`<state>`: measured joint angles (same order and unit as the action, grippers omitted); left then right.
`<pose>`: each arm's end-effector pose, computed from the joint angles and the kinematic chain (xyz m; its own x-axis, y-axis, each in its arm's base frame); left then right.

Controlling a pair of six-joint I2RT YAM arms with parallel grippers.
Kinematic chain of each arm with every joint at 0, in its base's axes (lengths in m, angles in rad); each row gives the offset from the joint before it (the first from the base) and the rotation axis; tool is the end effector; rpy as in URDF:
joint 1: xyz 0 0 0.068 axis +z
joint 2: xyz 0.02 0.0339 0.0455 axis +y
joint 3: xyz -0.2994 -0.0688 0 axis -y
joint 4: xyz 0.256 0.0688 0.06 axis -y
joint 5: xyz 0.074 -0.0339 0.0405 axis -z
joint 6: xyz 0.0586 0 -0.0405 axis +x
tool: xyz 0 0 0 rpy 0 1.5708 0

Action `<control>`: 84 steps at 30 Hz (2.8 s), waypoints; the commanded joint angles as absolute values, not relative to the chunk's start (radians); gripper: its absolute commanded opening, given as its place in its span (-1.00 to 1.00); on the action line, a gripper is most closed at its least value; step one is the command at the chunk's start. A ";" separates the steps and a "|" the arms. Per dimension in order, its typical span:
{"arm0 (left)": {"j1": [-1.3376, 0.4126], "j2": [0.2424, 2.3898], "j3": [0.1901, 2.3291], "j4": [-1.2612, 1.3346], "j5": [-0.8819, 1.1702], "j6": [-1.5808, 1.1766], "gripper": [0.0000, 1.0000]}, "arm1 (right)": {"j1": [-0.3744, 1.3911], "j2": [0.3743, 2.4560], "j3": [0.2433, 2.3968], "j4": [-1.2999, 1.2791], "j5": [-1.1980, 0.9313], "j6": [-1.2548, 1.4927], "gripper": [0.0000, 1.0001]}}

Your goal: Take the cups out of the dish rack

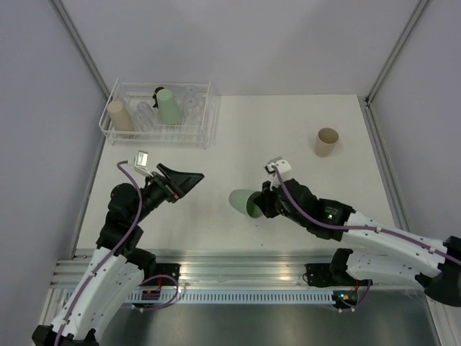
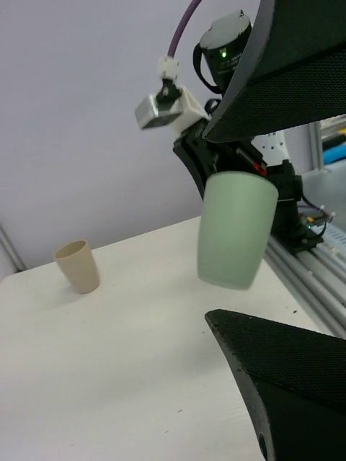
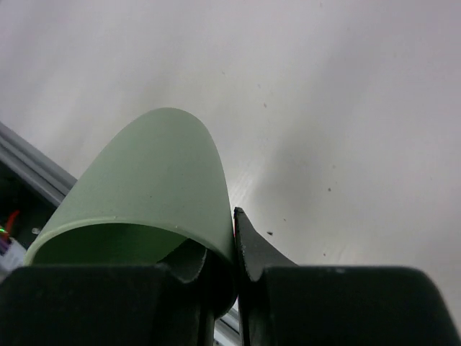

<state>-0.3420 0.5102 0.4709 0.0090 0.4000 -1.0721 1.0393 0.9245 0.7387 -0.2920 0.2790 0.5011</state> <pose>0.1288 -0.0701 0.3057 -0.6070 -0.6425 -0.4677 0.2981 0.3615 -0.8834 0.1245 0.1798 0.3043 -0.5430 -0.0123 -0.8397 -0.5062 0.8026 0.3155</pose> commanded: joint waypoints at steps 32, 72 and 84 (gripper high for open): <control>-0.339 0.373 0.664 -0.566 0.071 -0.626 1.00 | 1.154 1.980 1.709 -1.022 0.138 0.258 -0.99; -0.337 0.304 0.652 -0.620 0.106 -0.660 1.00 | 0.095 1.692 1.644 -0.658 0.353 0.322 0.96; -0.337 0.282 0.646 -0.635 0.106 -0.655 1.00 | 0.080 1.885 1.704 -0.647 0.172 0.302 0.89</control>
<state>-0.3416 0.2977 0.6441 -0.6044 0.1062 -0.6487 0.0769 1.8584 1.6577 -0.6590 0.2314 0.3168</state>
